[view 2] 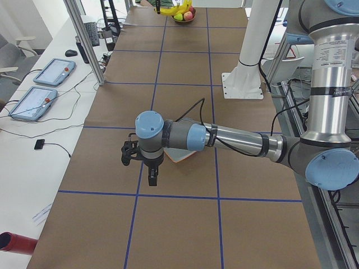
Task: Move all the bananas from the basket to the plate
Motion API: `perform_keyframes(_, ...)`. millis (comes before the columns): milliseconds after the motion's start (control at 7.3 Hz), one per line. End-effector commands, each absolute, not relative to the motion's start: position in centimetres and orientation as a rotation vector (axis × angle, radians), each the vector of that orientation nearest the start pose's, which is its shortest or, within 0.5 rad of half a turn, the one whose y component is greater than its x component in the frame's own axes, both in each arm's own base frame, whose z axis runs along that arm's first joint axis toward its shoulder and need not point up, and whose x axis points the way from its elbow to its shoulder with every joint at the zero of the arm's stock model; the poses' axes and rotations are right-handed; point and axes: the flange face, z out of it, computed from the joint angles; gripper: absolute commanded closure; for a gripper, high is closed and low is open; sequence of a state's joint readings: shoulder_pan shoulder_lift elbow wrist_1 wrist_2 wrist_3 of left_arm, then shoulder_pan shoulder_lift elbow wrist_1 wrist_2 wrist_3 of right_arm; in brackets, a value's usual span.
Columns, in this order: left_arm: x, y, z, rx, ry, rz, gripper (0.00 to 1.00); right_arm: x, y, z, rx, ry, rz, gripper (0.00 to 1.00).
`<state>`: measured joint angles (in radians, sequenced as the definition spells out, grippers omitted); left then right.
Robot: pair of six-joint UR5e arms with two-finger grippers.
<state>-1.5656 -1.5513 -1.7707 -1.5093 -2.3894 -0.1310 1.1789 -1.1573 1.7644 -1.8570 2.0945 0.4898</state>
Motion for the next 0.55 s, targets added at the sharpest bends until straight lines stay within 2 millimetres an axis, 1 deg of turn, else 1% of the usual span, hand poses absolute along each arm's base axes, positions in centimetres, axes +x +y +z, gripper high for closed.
perform_keyframes(0, -3.2, -49.7, 53.9, 0.084, 0.968, -0.107, 0.0, -29.6, -56.2, 31.0, 0.079, -0.794, 0.148, 1.0)
perform_keyframes(137, 0.5, -50.4, 52.2, 0.077, 0.992, -0.115, 0.0, -33.0, -55.0, 28.2, 0.056, -0.848, 0.196, 1.0)
perform_keyframes(274, 6.6, -52.4, 48.2, 0.041, 1.027, -0.135, 0.0, -35.3, -54.2, 25.0, 0.043, -0.887, 0.214, 1.0)
perform_keyframes(411, 11.5, -53.6, 43.1, 0.015, 1.068, -0.154, 0.0, -36.9, -53.5, 22.1, 0.024, -0.924, 0.249, 1.0)
